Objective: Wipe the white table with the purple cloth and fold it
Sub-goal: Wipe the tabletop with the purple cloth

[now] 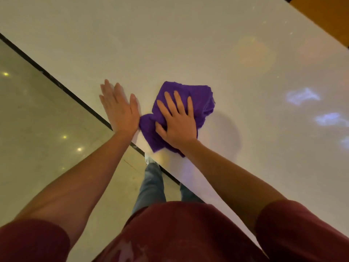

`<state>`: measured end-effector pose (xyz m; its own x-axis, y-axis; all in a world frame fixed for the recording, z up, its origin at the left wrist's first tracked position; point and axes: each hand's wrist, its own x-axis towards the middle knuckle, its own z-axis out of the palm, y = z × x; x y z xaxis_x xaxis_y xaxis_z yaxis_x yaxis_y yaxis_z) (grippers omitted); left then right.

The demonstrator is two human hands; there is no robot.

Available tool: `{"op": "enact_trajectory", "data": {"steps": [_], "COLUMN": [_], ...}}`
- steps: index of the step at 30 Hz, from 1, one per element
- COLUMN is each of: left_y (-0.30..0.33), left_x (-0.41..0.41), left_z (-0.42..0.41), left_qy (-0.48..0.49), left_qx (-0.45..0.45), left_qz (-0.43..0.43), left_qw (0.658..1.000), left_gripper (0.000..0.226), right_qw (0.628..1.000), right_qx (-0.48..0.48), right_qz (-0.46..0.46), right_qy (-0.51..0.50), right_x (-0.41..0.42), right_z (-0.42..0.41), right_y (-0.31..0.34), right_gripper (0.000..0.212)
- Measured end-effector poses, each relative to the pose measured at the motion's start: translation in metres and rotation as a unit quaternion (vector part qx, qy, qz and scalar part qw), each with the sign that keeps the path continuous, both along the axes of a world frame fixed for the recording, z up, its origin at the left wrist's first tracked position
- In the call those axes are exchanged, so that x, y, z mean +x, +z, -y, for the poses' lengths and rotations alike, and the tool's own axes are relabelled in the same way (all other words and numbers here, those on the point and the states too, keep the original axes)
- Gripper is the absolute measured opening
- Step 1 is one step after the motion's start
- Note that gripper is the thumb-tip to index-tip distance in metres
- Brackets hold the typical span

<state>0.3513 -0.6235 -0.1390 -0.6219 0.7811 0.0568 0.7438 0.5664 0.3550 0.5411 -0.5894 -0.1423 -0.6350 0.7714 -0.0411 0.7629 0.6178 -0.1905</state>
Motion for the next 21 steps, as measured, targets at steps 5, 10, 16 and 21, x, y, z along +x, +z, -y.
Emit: {"op": "enact_trajectory", "data": {"steps": [5,10,16,21], "left_y": [-0.006,-0.012,-0.015,-0.008], "left_x": [0.094,0.102,0.102,0.105], "left_z": [0.036,0.037,0.036,0.037], "left_qy": [-0.072,-0.061,-0.07,-0.059], "left_qx": [-0.046,-0.079,-0.075,-0.063], "left_qz": [0.01,-0.031,-0.039,-0.031], "left_qw": [0.996,0.995,0.994,0.996], "left_gripper": [0.059,0.061,0.064,0.065], "right_qw": [0.998,0.994,0.986,0.985], "right_qx": [0.019,0.041,-0.008,-0.005], "right_qz": [0.012,0.005,0.05,0.027], "right_qy": [-0.053,-0.105,-0.157,-0.171], "right_x": [0.091,0.111,0.056,0.04], "right_z": [-0.013,-0.049,-0.107,-0.079], "right_y": [-0.006,-0.003,0.009,0.01], "right_gripper": [0.071,0.069,0.081,0.076]}}
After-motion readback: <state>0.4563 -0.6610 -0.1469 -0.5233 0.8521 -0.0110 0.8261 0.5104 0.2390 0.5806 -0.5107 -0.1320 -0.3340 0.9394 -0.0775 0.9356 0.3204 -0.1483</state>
